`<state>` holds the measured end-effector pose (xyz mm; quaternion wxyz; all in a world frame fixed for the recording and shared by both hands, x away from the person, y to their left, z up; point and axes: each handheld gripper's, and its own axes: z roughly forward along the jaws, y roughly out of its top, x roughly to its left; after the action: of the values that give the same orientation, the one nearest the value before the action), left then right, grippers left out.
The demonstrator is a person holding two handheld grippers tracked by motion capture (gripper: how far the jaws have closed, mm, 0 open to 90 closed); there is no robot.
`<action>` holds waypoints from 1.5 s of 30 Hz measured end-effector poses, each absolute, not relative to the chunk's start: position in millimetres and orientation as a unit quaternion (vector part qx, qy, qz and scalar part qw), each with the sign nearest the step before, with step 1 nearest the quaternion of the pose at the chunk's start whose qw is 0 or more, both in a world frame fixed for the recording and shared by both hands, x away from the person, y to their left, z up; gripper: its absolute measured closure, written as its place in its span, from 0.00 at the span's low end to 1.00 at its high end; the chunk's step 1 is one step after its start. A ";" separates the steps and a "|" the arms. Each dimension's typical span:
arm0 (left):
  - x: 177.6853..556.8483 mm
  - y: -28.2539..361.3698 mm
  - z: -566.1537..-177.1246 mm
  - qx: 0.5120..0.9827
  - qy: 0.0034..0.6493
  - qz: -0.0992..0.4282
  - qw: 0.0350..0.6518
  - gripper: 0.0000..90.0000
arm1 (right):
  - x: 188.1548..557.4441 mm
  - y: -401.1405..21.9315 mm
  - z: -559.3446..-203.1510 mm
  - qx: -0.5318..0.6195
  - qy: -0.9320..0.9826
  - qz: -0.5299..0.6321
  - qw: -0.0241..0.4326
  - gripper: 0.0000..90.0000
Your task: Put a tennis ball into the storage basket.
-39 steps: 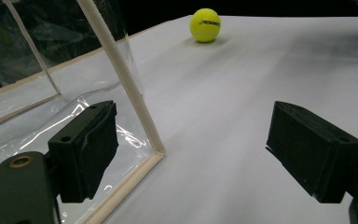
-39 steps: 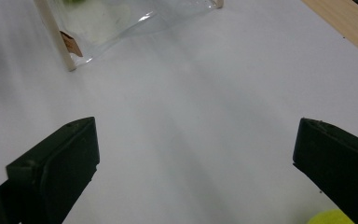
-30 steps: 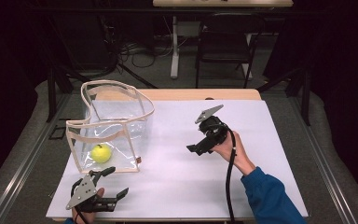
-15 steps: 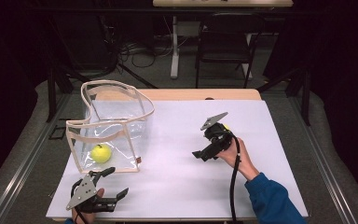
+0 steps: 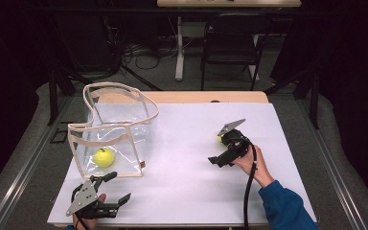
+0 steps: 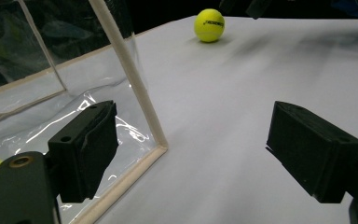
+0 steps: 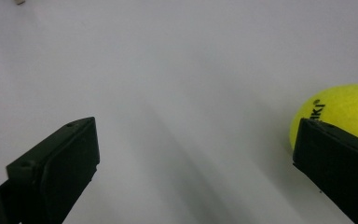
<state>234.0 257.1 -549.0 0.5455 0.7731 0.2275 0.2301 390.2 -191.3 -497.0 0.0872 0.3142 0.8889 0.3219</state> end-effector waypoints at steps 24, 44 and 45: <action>233.2 256.5 -549.0 0.773 0.230 0.233 0.543 0.18 | 410.6 -223.1 -477.8 0.355 0.865 0.335 0.117 0.00; 233.8 256.0 -548.9 0.772 0.230 0.231 0.546 0.18 | 448.6 -234.1 -487.5 0.399 0.856 0.309 0.110 0.00; 233.3 255.6 -548.5 0.773 0.228 0.233 0.544 0.18 | 449.6 -233.6 -487.7 0.400 0.856 0.308 0.108 0.00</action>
<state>233.3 255.6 -548.5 0.5442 0.7731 0.2283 0.2326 449.6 -233.6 -487.7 0.1082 0.3995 0.8565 0.3084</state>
